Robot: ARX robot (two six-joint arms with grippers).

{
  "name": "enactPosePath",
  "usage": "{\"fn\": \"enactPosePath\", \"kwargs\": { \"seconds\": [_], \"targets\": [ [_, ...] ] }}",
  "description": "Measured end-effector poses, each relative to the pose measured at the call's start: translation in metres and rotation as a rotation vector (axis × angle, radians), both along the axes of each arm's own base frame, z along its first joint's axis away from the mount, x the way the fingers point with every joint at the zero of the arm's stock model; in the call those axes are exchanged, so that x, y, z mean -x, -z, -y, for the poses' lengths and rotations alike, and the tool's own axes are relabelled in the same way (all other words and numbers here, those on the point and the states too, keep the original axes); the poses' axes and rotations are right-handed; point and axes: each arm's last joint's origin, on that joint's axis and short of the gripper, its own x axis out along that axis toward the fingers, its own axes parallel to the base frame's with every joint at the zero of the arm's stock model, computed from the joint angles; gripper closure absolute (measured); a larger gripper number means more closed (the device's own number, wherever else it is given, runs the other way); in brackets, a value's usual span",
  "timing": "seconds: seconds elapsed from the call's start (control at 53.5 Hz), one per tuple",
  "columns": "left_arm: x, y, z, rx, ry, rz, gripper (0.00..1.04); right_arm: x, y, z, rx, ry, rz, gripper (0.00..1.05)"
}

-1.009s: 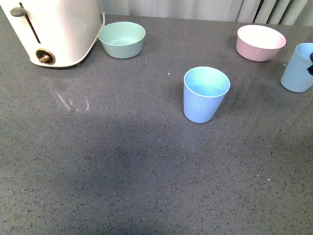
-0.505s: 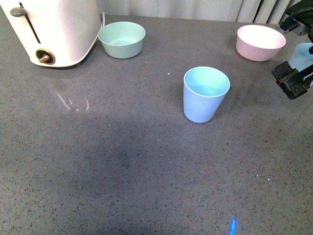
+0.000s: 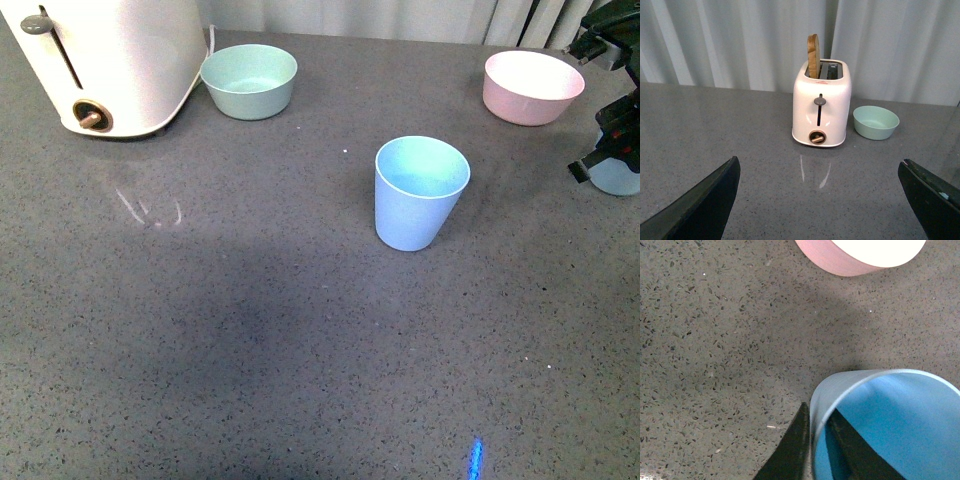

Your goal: Stack blue cups with both arms

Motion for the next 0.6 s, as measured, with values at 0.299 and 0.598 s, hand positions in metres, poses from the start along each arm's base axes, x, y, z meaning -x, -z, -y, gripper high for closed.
{"fn": "enactPosePath", "kwargs": {
  "seconds": [0.299, 0.598],
  "targets": [
    [0.000, 0.000, 0.000, 0.000, 0.000, 0.000, 0.09, 0.028, -0.026, -0.012, -0.075, -0.111, -0.021, 1.03],
    [0.000, 0.000, 0.000, 0.000, 0.000, 0.000, 0.09, 0.080, -0.102, -0.060, -0.240, -0.374, 0.051, 1.03]
  ]
}}
